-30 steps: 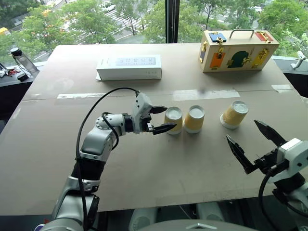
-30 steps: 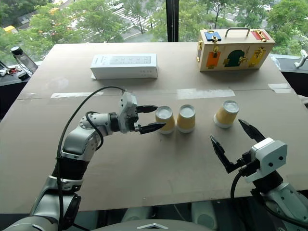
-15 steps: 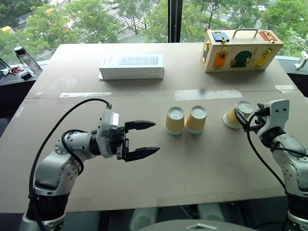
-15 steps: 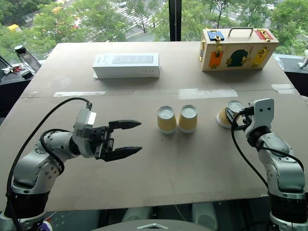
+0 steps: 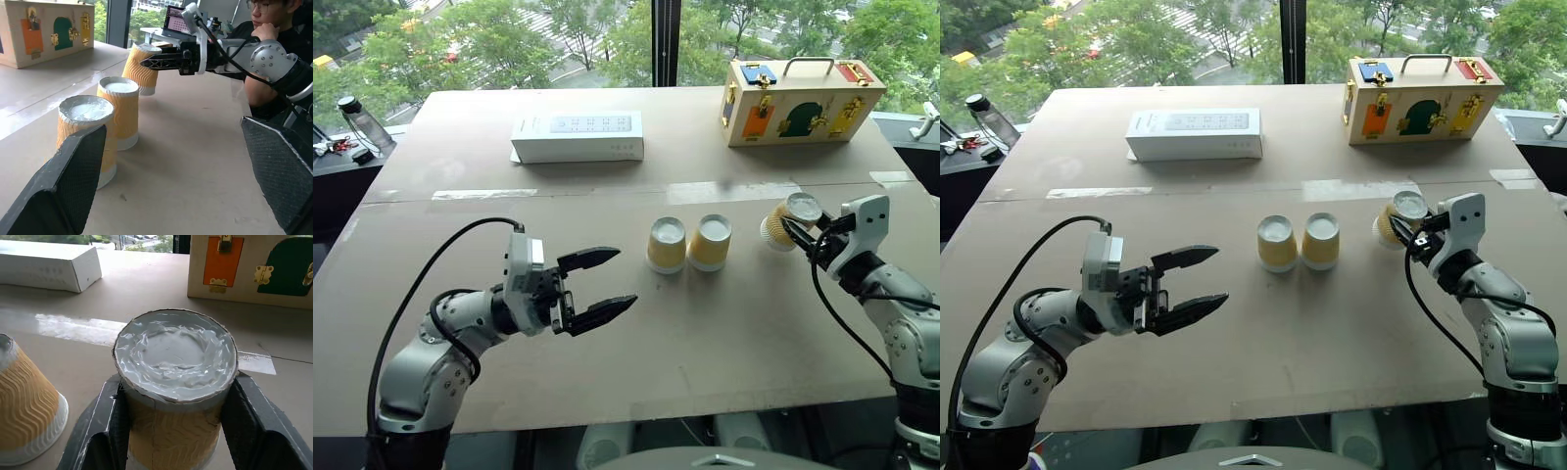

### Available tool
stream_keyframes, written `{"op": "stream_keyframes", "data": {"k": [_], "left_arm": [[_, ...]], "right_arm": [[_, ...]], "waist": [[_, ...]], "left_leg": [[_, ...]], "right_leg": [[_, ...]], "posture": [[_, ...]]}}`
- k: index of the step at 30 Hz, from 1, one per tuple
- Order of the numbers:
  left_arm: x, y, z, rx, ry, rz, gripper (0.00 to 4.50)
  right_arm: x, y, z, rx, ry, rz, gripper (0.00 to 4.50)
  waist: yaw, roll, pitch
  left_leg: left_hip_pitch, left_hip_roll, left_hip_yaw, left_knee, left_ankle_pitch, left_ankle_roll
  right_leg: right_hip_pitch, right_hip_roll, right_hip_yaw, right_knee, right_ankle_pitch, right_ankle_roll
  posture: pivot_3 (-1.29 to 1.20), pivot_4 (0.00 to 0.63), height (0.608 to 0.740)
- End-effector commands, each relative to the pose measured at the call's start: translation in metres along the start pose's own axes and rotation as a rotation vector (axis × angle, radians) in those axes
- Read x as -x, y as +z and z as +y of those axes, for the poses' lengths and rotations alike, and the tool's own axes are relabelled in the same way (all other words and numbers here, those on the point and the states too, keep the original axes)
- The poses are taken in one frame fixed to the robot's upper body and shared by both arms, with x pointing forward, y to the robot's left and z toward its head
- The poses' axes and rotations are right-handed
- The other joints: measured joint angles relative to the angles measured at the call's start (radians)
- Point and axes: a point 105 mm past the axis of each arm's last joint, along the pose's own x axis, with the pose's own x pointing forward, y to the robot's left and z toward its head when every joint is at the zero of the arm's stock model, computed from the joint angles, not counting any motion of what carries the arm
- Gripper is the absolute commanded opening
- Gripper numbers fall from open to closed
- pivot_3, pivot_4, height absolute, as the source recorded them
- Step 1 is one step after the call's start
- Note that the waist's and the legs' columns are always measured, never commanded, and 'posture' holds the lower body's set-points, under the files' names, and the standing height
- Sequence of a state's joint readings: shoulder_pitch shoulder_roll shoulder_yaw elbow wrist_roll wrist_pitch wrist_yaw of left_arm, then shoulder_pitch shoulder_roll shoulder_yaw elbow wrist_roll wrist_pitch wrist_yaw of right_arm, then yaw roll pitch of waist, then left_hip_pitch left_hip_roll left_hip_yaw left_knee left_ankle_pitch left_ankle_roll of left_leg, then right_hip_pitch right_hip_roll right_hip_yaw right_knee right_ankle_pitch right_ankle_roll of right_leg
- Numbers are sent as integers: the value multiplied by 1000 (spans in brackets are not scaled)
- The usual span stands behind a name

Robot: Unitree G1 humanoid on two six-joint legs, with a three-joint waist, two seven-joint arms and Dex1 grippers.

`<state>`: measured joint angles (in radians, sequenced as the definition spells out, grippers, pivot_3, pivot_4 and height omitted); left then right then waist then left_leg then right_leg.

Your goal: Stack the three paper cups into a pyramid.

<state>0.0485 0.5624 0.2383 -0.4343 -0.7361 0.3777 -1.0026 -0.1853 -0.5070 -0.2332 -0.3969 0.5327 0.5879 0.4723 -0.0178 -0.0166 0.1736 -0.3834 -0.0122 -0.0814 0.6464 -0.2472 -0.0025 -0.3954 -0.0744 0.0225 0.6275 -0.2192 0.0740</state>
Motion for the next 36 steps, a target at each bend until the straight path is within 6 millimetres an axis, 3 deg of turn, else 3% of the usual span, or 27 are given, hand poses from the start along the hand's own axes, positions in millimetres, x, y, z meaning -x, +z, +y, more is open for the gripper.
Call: {"op": "stream_keyframes", "data": {"k": [1, 4, 10, 27, 28, 30, 31, 33, 36], "left_arm": [[25, 7, 18, -24, 106, -45, 4500], [47, 7, 19, 10, 94, -38, 4500], [72, 3, 7, 27, 72, -1, 4500], [83, 9, -20, -10, 21, -2, 4500], [83, 12, -21, -7, 17, -15, 4500], [82, 13, -22, -7, 12, -20, 4500], [82, 13, -22, -6, 11, -18, 4500], [80, 12, -23, 0, 7, -18, 4500], [75, 10, -22, 6, 22, -26, 4500]], "right_arm": [[-4, 49, 44, 43, 253, -105, 1806], [-12, 67, 74, 90, 409, -107, 1806], [-33, 77, 102, 129, 527, -56, 1806], [-48, 47, 93, 170, 530, 106, 1806], [-49, 45, 93, 168, 529, 113, 2585], [-51, 42, 91, 178, 526, 126, 3089], [-51, 42, 91, 184, 525, 128, 3672], [-50, 45, 92, 193, 528, 119, 4384], [-46, 57, 90, 202, 514, 73, 4452]], "waist": [[-1, -1, 0], [-3, -1, 0], [3, -1, 0], [3, -1, 0], [3, -1, 0], [3, -1, 0], [3, -1, 0], [3, -1, 0], [3, -1, 0]], "left_leg": [[0, 1, -1, 0, 0, 0], [0, 3, -1, -1, 0, 0], [-2, 2, 0, -1, 0, 0], [-2, 2, -1, -2, 0, 0], [-2, 2, -1, -2, 0, 0], [-2, 3, -1, -3, 0, 0], [-2, 3, -1, -3, 0, 0], [-2, 3, -1, -3, 0, 0], [-2, 3, -1, -3, 0, 0]], "right_leg": [[0, 1, 0, 0, 0, 0], [-1, 3, -1, 0, -1, -2], [-2, 1, -1, -2, -2, -4], [-3, 2, -2, -2, -2, -5], [-3, 1, -2, -2, -2, -5], [-3, 1, -2, -2, -2, -5], [-3, 2, -2, -2, -2, -5], [-3, 2, -2, -2, -2, -5], [-3, 2, -2, -2, -2, -5]], "posture": [[0, 150, 740], [0, 150, 740], [0, 150, 740], [0, 150, 740], [0, 150, 740], [0, 150, 740], [0, 150, 740], [0, 150, 740], [0, 150, 740]]}}
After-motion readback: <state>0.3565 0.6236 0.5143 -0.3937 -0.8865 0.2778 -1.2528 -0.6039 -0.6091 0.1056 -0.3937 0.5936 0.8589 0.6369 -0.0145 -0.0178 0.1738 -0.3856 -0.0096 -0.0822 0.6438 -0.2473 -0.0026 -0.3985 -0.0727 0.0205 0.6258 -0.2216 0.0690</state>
